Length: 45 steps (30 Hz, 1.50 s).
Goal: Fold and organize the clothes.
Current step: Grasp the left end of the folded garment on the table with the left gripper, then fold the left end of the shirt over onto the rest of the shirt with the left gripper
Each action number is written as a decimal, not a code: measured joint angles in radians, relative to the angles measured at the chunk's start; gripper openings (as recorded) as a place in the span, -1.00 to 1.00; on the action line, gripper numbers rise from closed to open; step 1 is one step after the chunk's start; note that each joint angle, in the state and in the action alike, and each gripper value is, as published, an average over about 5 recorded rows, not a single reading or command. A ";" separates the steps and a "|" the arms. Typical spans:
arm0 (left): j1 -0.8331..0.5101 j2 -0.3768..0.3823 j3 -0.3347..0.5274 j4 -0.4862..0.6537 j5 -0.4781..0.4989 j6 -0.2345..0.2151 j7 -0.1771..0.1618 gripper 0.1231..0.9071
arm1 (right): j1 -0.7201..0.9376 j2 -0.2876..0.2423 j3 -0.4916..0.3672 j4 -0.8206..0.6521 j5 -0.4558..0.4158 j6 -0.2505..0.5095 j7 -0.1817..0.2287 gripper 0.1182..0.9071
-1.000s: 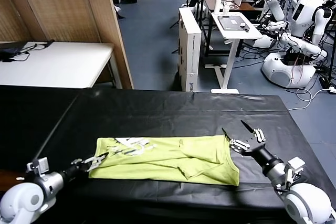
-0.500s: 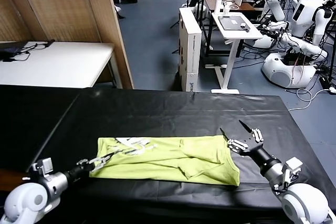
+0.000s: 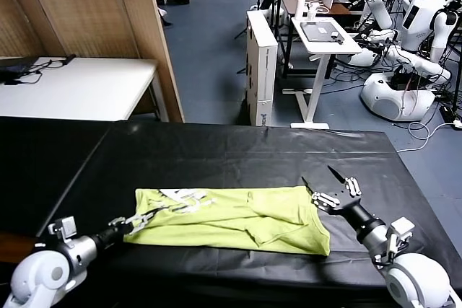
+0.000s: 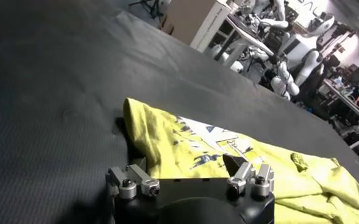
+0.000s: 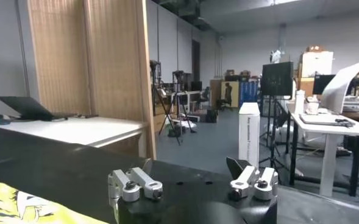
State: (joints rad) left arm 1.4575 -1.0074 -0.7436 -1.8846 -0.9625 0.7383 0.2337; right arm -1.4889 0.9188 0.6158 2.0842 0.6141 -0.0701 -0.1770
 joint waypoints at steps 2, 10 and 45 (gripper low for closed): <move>0.001 -0.001 -0.001 -0.005 0.003 0.002 -0.004 -0.78 | 0.003 0.002 -0.001 -0.001 0.000 0.000 0.001 1.00; 0.013 0.001 -0.041 -0.037 0.061 0.004 -0.047 -0.83 | 0.020 0.009 -0.003 -0.015 -0.004 0.002 0.003 1.00; -0.072 -0.196 0.307 -0.317 0.123 -0.001 -0.202 -0.83 | -0.181 0.132 0.136 -0.001 -0.197 0.112 -0.028 1.00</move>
State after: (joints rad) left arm 1.3856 -1.2030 -0.4361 -2.2013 -0.8392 0.7374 0.0319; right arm -1.6699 1.0505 0.7517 2.0832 0.4171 0.0420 -0.2051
